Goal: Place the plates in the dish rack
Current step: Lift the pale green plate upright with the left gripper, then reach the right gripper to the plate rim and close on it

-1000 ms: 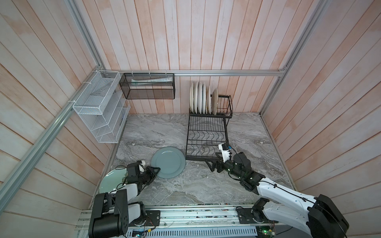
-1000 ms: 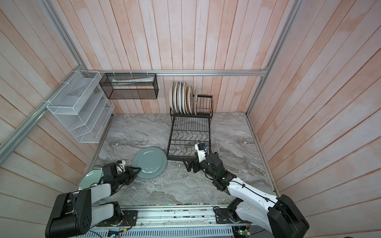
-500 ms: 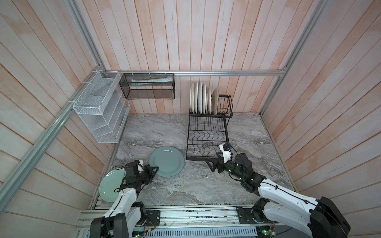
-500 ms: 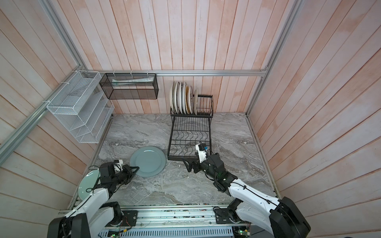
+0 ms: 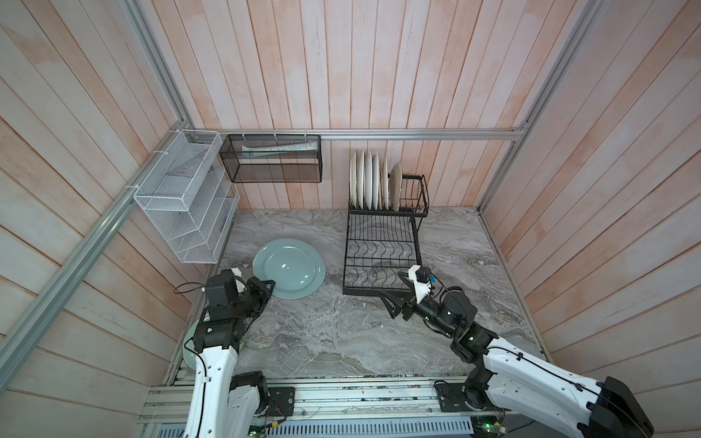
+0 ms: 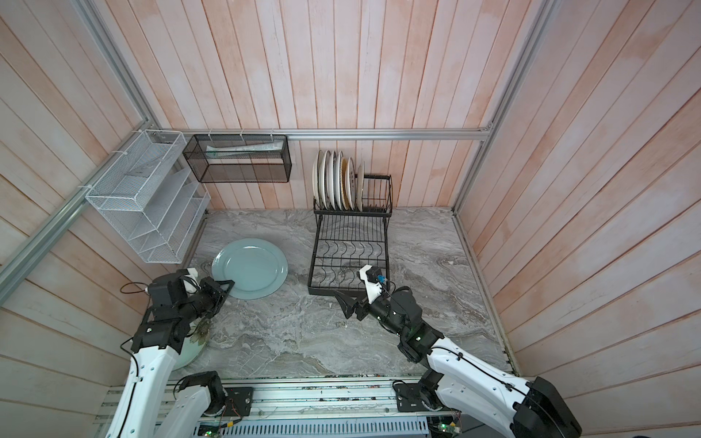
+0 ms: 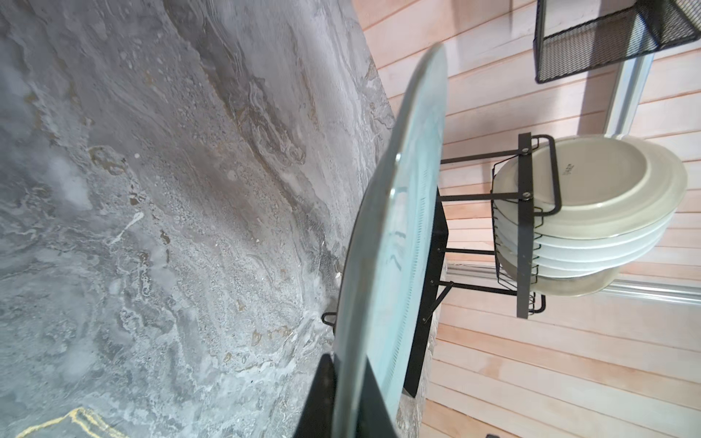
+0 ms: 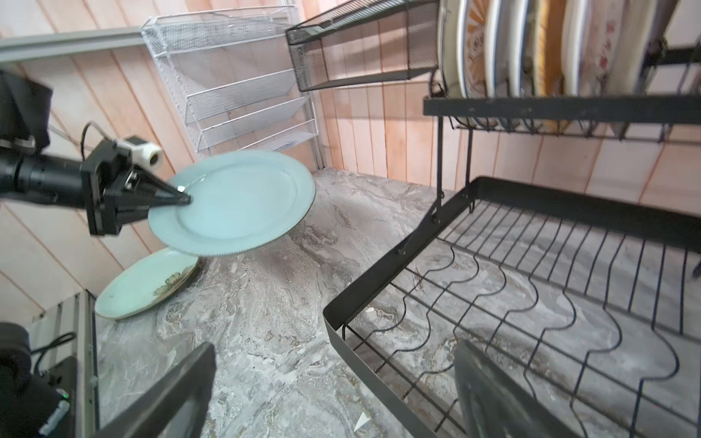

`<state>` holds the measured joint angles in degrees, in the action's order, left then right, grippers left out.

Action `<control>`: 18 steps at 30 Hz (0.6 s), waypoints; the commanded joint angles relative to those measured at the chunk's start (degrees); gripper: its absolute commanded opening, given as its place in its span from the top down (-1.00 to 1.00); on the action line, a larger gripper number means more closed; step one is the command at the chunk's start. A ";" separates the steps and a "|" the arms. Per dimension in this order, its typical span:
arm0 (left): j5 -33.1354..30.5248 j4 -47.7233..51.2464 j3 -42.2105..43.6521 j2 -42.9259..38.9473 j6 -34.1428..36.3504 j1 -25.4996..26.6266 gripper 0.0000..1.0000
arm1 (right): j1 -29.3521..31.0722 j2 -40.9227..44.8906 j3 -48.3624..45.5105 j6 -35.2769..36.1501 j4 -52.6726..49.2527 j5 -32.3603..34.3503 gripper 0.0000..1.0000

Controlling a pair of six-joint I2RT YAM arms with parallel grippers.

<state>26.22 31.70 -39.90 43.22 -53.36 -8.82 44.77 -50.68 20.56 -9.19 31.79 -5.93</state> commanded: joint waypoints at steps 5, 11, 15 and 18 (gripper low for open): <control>-15.24 9.75 -19.84 10.18 -0.62 13.26 1.00 | 8.54 -6.79 3.52 24.64 7.51 4.31 -0.96; -29.48 17.50 -31.98 19.09 -5.56 25.50 1.00 | 15.57 -15.34 8.66 42.15 8.22 7.86 -0.96; -32.98 18.75 -35.42 22.96 -8.02 30.97 1.00 | 18.45 -21.75 13.27 50.18 7.36 10.46 -0.95; -33.60 17.99 -36.28 24.57 -9.08 33.63 1.00 | 19.51 -26.09 16.64 53.06 7.44 11.54 -0.91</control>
<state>-3.46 52.90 -72.88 67.96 -59.86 23.31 63.55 -74.65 34.24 36.53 37.95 2.74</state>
